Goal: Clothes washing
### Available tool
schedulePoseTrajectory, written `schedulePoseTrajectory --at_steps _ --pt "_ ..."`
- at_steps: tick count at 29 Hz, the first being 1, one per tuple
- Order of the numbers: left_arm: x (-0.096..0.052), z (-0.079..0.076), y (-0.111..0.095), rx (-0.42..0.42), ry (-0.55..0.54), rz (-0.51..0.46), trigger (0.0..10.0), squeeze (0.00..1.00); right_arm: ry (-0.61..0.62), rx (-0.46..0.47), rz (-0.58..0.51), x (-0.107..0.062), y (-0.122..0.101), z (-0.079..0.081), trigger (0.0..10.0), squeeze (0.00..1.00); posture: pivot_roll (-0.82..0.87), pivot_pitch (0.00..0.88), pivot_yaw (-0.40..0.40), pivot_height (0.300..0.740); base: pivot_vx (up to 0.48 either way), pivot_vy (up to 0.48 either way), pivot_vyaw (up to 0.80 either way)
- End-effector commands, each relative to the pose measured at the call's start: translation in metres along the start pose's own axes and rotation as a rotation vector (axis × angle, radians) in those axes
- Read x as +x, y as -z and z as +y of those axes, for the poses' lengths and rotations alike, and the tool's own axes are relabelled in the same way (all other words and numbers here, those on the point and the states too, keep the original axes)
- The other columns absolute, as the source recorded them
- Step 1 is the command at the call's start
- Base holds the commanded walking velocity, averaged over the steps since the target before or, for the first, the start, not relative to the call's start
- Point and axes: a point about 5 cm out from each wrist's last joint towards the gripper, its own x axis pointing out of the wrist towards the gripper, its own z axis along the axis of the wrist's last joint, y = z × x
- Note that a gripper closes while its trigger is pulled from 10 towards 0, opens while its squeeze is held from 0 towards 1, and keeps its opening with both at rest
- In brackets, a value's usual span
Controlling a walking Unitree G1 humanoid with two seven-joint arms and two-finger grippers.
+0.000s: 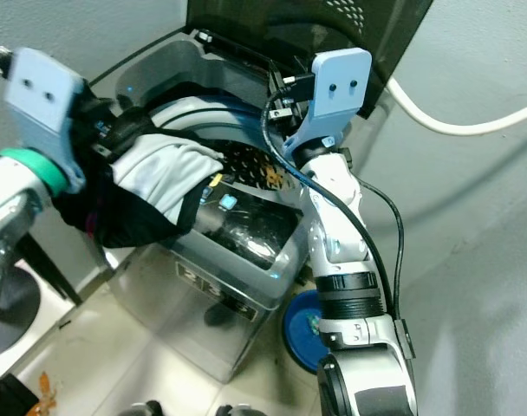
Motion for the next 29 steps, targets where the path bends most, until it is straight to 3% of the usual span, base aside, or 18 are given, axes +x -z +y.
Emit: schedulePoseTrajectory --at_steps 1,6,9,11,15,16,19,20,29 --pt "0.003 -0.018 -0.001 -0.004 0.148 -0.019 10.0 0.00 -0.051 0.006 -0.017 -0.002 -0.004 0.002 10.0 0.00 0.08 0.058 -0.050 0.740 0.000 0.000 0.00" --pt "0.010 -0.018 -0.002 -0.024 0.153 -0.028 10.0 0.00 -0.084 0.014 -0.018 -0.004 -0.004 0.007 10.0 0.00 0.08 0.059 -0.047 0.740 0.000 0.000 0.00" --pt "0.023 0.019 -0.004 0.029 -0.123 -0.026 10.0 0.00 -0.075 0.024 -0.018 -0.005 -0.002 0.008 10.0 0.00 0.08 0.061 -0.050 0.740 0.000 0.000 0.00" --pt "0.025 0.027 -0.010 0.045 -0.161 -0.048 10.0 0.00 -0.074 0.026 -0.017 -0.005 -0.002 0.008 10.0 0.00 0.08 0.060 -0.050 0.740 0.000 0.000 0.00" --pt "0.028 0.027 -0.018 0.057 -0.139 -0.079 10.0 0.00 -0.077 0.030 -0.015 -0.005 -0.001 0.009 10.0 0.00 0.08 0.060 -0.047 0.740 0.000 0.000 0.00" --pt "0.029 0.023 -0.019 0.051 -0.112 -0.088 10.0 0.37 -0.075 0.031 -0.013 -0.006 -0.001 0.009 10.0 0.00 0.08 0.061 -0.044 0.740 0.000 0.000 0.00" --pt "0.030 0.021 -0.019 0.048 -0.098 -0.091 10.0 0.37 -0.072 0.032 -0.012 -0.006 0.000 0.009 10.0 0.00 0.08 0.061 -0.044 0.740 0.000 0.000 0.00" --pt "0.031 0.020 -0.019 0.035 -0.098 -0.092 10.0 1.00 -0.070 0.034 -0.010 -0.007 0.000 0.008 10.0 0.00 0.08 0.063 -0.043 0.740 0.000 0.000 0.00" --pt "0.033 0.023 -0.021 -0.001 -0.128 -0.122 10.0 1.00 -0.066 0.038 -0.003 -0.008 0.002 0.008 10.0 0.00 0.08 0.065 -0.043 0.740 0.000 0.000 0.00"
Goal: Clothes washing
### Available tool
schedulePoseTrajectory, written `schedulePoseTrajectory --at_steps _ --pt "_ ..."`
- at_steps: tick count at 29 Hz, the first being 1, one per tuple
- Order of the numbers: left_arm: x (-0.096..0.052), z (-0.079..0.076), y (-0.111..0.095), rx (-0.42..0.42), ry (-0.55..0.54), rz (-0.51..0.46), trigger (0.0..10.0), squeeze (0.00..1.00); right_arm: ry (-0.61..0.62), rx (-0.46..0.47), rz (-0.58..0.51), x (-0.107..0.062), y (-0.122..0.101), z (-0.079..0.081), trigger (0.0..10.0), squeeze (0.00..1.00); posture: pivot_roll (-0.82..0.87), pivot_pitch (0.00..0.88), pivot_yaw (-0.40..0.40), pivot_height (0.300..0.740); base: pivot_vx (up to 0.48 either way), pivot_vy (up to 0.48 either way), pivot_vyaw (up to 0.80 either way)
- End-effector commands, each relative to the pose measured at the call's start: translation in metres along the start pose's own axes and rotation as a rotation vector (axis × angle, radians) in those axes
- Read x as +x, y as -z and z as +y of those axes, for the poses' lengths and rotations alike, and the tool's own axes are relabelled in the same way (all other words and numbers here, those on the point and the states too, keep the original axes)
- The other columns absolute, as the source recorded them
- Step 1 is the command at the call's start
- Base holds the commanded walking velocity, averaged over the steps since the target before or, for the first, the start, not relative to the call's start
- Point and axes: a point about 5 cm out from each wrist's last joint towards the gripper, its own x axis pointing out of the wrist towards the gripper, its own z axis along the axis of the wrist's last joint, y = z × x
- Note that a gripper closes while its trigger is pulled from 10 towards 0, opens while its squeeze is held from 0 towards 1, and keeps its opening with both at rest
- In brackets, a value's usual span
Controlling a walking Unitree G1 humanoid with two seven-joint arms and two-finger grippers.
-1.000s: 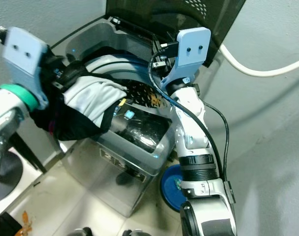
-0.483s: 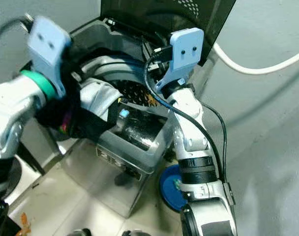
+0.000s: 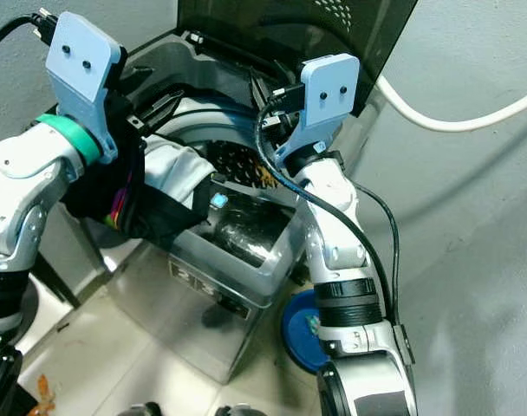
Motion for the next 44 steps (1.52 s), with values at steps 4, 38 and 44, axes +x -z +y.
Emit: schedulePoseTrajectory --at_steps 4,38,44 --pt "0.001 -0.002 -0.003 -0.010 0.004 -0.022 10.0 1.00 0.012 0.008 0.008 -0.003 0.002 -0.002 10.0 0.00 0.08 0.066 -0.043 0.740 0.000 0.000 0.00" --pt "-0.053 0.051 0.015 0.024 -0.353 0.134 10.0 0.00 -0.184 -0.071 0.116 -0.017 0.017 0.001 10.0 0.00 0.10 0.063 -0.051 0.740 0.000 0.000 0.00" --pt "-0.053 0.052 0.018 0.021 -0.360 0.141 10.0 0.00 -0.247 -0.089 0.146 -0.022 0.022 0.003 10.0 0.00 0.10 0.064 -0.053 0.740 0.000 0.000 0.00"
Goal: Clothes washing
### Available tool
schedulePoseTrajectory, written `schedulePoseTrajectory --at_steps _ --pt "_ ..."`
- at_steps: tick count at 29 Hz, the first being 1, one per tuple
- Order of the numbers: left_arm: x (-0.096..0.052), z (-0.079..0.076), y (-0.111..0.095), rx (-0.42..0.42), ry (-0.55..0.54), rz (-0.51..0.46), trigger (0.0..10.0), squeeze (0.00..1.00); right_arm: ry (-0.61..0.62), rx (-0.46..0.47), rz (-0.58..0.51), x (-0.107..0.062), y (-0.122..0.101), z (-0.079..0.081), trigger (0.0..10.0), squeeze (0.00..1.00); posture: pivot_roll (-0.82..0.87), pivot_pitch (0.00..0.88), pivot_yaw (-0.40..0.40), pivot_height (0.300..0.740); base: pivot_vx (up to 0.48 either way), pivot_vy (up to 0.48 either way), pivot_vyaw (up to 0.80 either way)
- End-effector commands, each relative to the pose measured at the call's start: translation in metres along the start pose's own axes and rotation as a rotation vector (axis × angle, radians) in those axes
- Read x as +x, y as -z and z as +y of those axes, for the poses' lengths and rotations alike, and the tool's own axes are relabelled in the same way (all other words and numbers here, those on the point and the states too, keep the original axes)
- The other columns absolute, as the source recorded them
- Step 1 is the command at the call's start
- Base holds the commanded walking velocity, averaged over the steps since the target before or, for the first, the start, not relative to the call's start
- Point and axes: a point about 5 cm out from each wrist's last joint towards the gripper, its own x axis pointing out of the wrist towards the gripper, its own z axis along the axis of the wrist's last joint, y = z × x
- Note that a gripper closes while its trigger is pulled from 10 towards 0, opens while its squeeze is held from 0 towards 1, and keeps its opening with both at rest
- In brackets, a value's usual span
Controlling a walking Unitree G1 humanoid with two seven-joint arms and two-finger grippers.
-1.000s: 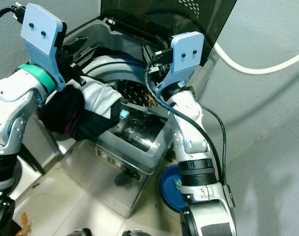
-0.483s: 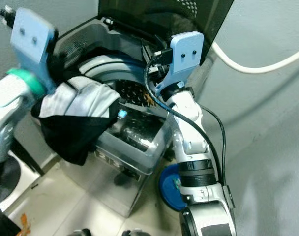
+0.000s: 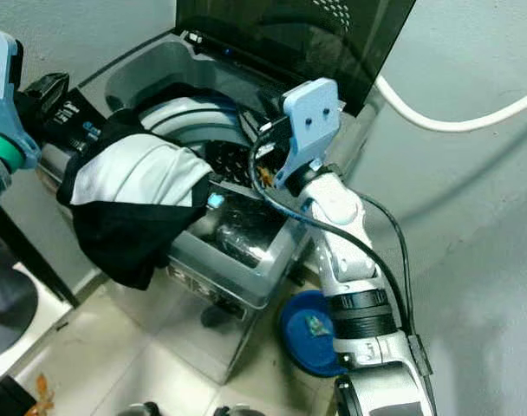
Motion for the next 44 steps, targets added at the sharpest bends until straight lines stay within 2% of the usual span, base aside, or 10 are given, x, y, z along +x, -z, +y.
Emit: schedulePoseTrajectory --at_steps 1,11,17,19,23,26,30,32,37,44 --pt "0.003 -0.008 0.009 -0.029 0.021 0.023 10.0 0.00 -0.035 -0.043 0.078 -0.006 0.013 0.001 10.0 0.00 0.09 0.067 -0.054 0.740 0.000 0.000 0.00" --pt "0.015 -0.035 0.023 -0.133 0.069 0.074 10.0 0.00 -0.020 -0.095 0.259 -0.022 0.053 0.004 10.0 0.00 0.08 0.079 -0.044 0.740 0.000 0.000 0.00" --pt "0.015 -0.037 0.027 -0.178 0.055 0.091 10.0 0.00 0.031 0.047 0.303 -0.037 0.069 0.007 10.0 0.00 0.08 0.089 -0.040 0.740 0.000 0.000 0.00" --pt "0.016 -0.037 0.027 -0.180 0.053 0.091 10.0 0.00 0.009 0.046 0.308 -0.040 0.069 0.008 10.0 0.00 0.08 0.090 -0.038 0.740 0.000 0.000 0.00" --pt "0.016 -0.032 0.027 -0.177 0.047 0.092 10.0 0.00 -0.140 -0.083 0.354 -0.054 0.071 0.016 10.0 0.00 0.08 0.094 -0.032 0.740 0.000 0.000 0.00" --pt "0.017 -0.031 0.027 -0.179 0.044 0.091 10.0 0.00 -0.158 -0.094 0.365 -0.058 0.072 0.015 10.0 0.00 0.08 0.093 -0.032 0.740 0.000 0.000 0.00" --pt "0.019 -0.033 0.024 -0.230 0.031 0.089 10.0 0.00 0.094 0.188 0.245 -0.047 0.061 -0.003 10.0 0.00 0.07 0.093 -0.030 0.740 0.000 0.000 0.00" --pt "0.019 -0.034 0.023 -0.230 0.030 0.087 10.0 0.00 0.108 0.207 0.233 -0.045 0.060 -0.004 10.0 0.00 0.07 0.093 -0.030 0.740 0.000 0.000 0.00" --pt "0.019 -0.032 0.011 -0.092 -0.021 0.032 10.0 0.00 0.269 0.272 0.143 -0.029 0.048 -0.011 10.0 0.00 0.08 0.092 -0.030 0.740 0.000 0.000 0.00" --pt "0.022 -0.011 -0.018 -0.108 -0.085 -0.066 10.0 0.00 0.260 0.315 0.008 -0.004 0.022 -0.008 10.0 0.00 0.10 0.092 -0.036 0.740 0.000 0.000 0.00"
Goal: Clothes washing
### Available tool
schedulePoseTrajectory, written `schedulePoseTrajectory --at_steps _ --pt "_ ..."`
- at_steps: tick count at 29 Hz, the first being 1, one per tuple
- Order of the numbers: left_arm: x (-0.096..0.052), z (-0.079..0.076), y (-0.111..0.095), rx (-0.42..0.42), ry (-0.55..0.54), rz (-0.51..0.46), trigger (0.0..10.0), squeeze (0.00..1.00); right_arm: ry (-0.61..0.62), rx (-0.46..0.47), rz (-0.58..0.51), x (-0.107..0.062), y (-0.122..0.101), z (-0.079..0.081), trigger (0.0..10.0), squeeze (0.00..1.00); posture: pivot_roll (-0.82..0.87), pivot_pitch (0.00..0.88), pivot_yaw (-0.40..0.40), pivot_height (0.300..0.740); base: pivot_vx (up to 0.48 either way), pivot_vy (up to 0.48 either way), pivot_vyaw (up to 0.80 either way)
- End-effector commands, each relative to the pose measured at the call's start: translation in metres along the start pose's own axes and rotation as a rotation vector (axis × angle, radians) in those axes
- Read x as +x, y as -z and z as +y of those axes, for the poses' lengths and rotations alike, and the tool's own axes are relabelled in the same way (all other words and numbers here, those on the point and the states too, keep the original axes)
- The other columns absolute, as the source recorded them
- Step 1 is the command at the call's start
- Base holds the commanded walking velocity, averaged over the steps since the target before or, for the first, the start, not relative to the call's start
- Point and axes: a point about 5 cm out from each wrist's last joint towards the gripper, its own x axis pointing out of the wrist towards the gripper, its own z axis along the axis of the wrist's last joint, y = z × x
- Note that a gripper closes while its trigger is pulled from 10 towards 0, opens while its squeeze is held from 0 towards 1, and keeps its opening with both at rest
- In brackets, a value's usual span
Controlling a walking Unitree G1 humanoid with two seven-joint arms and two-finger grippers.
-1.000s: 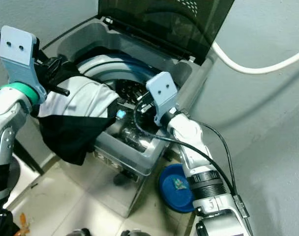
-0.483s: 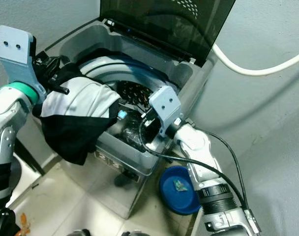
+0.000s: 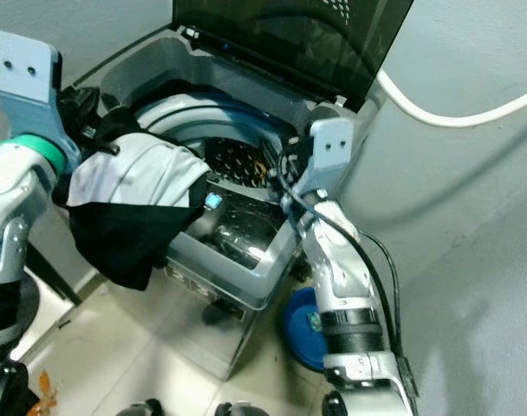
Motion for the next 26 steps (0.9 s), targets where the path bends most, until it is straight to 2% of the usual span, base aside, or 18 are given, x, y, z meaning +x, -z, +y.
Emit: schedulePoseTrajectory --at_steps 1,4,8,9,10,11,12,15,18,19,21,22,25,26 --pt "0.000 -0.001 -0.010 -0.005 0.019 -0.045 10.0 0.00 0.004 0.002 -0.030 0.003 -0.006 0.000 10.0 0.00 0.10 0.092 -0.036 0.740 0.000 0.000 0.00" --pt "0.000 -0.002 -0.013 -0.010 0.033 -0.054 10.0 0.00 0.002 -0.005 -0.035 0.004 -0.008 0.001 10.0 0.00 0.10 0.092 -0.036 0.740 0.000 0.000 0.00" --pt "-0.008 -0.034 -0.020 -0.065 0.214 -0.108 10.0 0.00 0.003 -0.053 -0.012 0.004 -0.004 0.002 10.0 0.00 0.09 0.084 -0.036 0.740 0.000 0.000 0.00" --pt "-0.010 -0.039 -0.019 -0.069 0.238 -0.108 10.0 0.00 -0.006 -0.089 0.040 0.002 0.004 0.001 10.0 0.00 0.09 0.081 -0.035 0.740 0.000 0.000 0.00" --pt "-0.010 -0.039 -0.019 -0.069 0.238 -0.108 10.0 0.00 -0.006 -0.089 0.040 0.002 0.004 0.001 10.0 0.00 0.09 0.081 -0.035 0.740 0.000 0.000 0.00" --pt "-0.011 -0.043 -0.018 -0.072 0.254 -0.103 10.0 0.00 -0.013 -0.132 0.137 0.000 0.017 0.000 10.0 0.00 0.09 0.078 -0.035 0.740 0.000 0.000 0.00" --pt "-0.011 -0.043 -0.018 -0.072 0.254 -0.103 10.0 0.00 -0.013 -0.132 0.137 0.000 0.017 0.000 10.0 0.00 0.09 0.078 -0.035 0.740 0.000 0.000 0.00" --pt "-0.010 -0.045 -0.016 -0.076 0.259 -0.096 10.0 0.00 0.069 -0.174 0.245 0.000 0.030 -0.012 10.0 0.00 0.09 0.073 -0.036 0.740 0.000 0.000 0.00" --pt "-0.010 -0.045 -0.016 -0.076 0.259 -0.096 10.0 0.00 0.069 -0.174 0.245 0.000 0.030 -0.012 10.0 0.00 0.09 0.073 -0.036 0.740 0.000 0.000 0.00" --pt "-0.010 -0.045 -0.016 -0.076 0.261 -0.094 10.0 0.00 0.110 -0.192 0.278 0.000 0.033 -0.020 10.0 0.00 0.09 0.070 -0.036 0.740 0.000 0.000 0.00" --pt "-0.010 -0.045 -0.016 -0.076 0.261 -0.094 10.0 0.00 0.110 -0.192 0.278 0.000 0.033 -0.020 10.0 0.00 0.09 0.070 -0.036 0.740 0.000 0.000 0.00" --pt "-0.010 -0.044 -0.016 -0.073 0.261 -0.092 10.0 0.00 0.145 -0.226 0.318 -0.002 0.036 -0.030 10.0 0.00 0.10 0.066 -0.038 0.740 0.000 0.000 0.00" --pt "-0.011 -0.043 -0.014 -0.069 0.260 -0.084 10.0 0.00 0.136 -0.230 0.293 -0.002 0.031 -0.034 10.0 0.00 0.09 0.064 -0.035 0.740 0.000 0.000 0.00" --pt "-0.011 -0.042 -0.014 -0.067 0.256 -0.090 10.0 0.00 0.106 -0.191 0.207 0.000 0.019 -0.030 10.0 0.00 0.09 0.063 -0.035 0.740 0.000 0.000 0.00"
